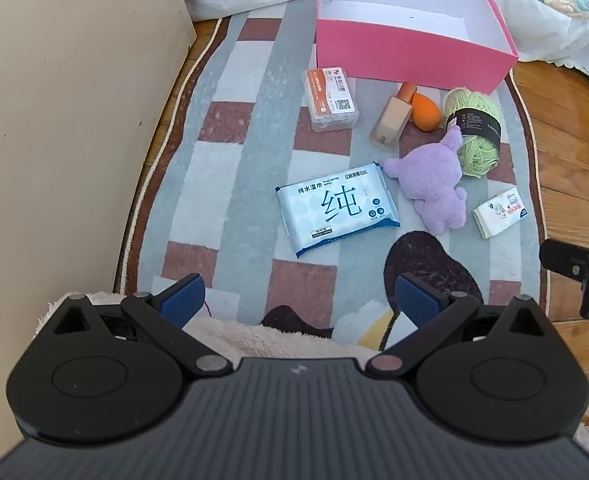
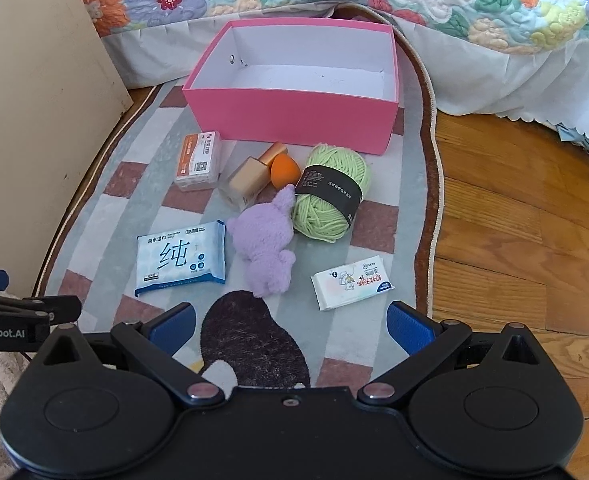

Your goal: Organize objects

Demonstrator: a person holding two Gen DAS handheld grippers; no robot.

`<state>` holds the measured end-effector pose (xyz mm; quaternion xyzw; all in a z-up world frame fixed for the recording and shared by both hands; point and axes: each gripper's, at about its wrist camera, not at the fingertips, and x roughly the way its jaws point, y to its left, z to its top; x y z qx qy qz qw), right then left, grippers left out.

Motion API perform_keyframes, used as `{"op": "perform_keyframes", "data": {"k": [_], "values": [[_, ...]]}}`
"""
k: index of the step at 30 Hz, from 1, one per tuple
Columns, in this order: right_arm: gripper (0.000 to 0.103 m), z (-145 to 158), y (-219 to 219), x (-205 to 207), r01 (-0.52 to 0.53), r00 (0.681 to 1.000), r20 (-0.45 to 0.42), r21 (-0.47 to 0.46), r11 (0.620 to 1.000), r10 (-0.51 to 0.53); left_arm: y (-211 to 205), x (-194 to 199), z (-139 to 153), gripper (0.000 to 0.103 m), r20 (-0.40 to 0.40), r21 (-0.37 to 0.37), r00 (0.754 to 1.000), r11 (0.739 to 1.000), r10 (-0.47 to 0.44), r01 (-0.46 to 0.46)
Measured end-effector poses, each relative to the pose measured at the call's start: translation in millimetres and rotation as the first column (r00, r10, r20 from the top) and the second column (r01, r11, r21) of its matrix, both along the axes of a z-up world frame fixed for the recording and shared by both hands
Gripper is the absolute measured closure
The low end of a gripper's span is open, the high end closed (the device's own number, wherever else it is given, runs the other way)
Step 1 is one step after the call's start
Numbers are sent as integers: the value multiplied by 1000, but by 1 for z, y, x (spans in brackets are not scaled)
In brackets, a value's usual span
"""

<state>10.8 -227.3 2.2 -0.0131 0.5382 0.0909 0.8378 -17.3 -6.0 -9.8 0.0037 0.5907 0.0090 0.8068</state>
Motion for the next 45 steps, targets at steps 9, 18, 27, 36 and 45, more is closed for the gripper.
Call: {"op": "perform_keyframes", "data": {"k": [9, 18, 27, 36, 45], "values": [[0, 0, 4, 2, -10, 1000, 4, 2, 1000, 10, -1, -1, -1, 0, 3, -5, 1000, 1000, -5, 5], [0, 0, 3, 2, -10, 1000, 2, 8, 1000, 10, -4, -2, 1, 0, 2, -4, 1000, 1000, -8, 8], [0, 1, 3, 2, -9, 1000, 4, 4, 1000, 9, -5, -4, 1, 0, 0, -5, 1000, 1000, -5, 5], [0, -3, 5, 2, -12, 1000, -9, 11, 1000, 12, -5, -8, 0, 0, 1, -8, 1000, 1000, 2, -2], [0, -2, 5, 2, -17, 1000, -8, 8, 1000, 17, 1, -9, 3, 0, 1, -12, 1000, 1000, 9, -9]]}}
